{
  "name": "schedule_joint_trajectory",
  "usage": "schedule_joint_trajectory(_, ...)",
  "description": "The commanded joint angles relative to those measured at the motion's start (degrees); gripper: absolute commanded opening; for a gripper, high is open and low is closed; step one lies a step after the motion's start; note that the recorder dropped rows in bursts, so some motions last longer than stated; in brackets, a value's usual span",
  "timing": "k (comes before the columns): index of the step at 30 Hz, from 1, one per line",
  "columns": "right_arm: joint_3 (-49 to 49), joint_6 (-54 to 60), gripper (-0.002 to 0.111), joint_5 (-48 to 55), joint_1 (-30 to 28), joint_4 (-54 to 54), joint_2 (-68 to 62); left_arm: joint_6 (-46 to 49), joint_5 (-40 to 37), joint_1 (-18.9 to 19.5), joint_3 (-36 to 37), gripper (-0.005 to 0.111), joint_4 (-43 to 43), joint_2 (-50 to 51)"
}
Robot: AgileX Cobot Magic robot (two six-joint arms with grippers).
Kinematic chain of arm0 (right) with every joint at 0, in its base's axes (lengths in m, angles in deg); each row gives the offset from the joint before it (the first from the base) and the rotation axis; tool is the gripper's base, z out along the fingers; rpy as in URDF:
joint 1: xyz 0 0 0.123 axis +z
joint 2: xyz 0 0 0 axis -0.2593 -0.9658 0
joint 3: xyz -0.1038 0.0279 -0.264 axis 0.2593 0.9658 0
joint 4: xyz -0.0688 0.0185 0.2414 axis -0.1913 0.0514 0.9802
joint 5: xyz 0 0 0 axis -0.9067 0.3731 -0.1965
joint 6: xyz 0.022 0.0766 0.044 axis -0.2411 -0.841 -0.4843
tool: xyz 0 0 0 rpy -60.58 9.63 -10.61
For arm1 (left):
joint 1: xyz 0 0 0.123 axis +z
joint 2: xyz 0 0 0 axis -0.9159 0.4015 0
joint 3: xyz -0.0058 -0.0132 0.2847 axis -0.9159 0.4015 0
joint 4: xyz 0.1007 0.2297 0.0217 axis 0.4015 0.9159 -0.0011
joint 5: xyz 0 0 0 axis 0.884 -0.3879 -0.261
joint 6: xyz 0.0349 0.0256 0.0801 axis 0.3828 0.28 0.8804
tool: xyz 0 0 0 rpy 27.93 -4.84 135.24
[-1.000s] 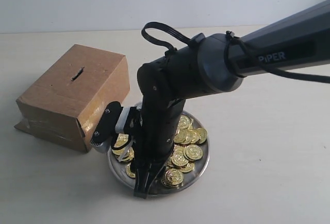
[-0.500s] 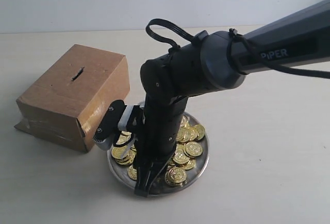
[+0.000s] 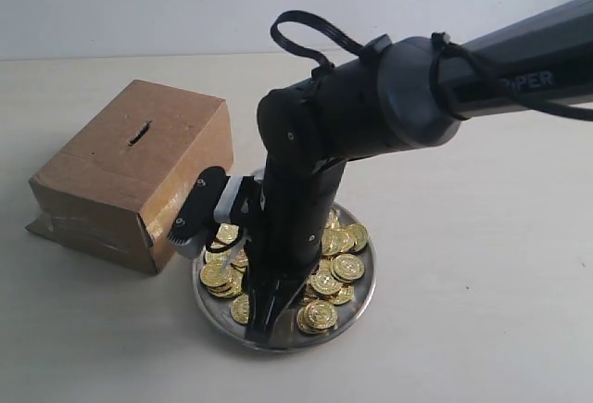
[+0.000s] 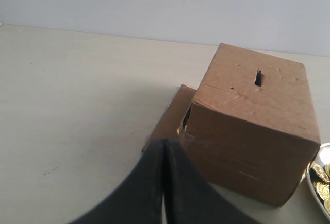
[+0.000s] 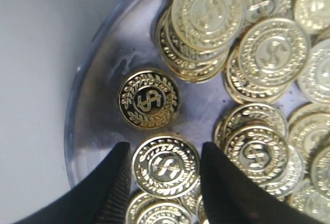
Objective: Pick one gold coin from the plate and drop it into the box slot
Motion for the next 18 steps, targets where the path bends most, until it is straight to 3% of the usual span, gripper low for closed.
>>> schedule_joint_trajectory(1, 0.1, 0.1, 0.024, 0.6, -0.3, -1.4, 3.1, -0.2, 0.5, -0.3, 0.2, 0.000, 0.0, -0.2)
schedule_joint_trajectory(18, 0.1, 0.2, 0.024, 4.7, -0.3, -1.3, 11.4, -0.2, 0.5, -0.3, 0.2, 0.000, 0.0, -0.2)
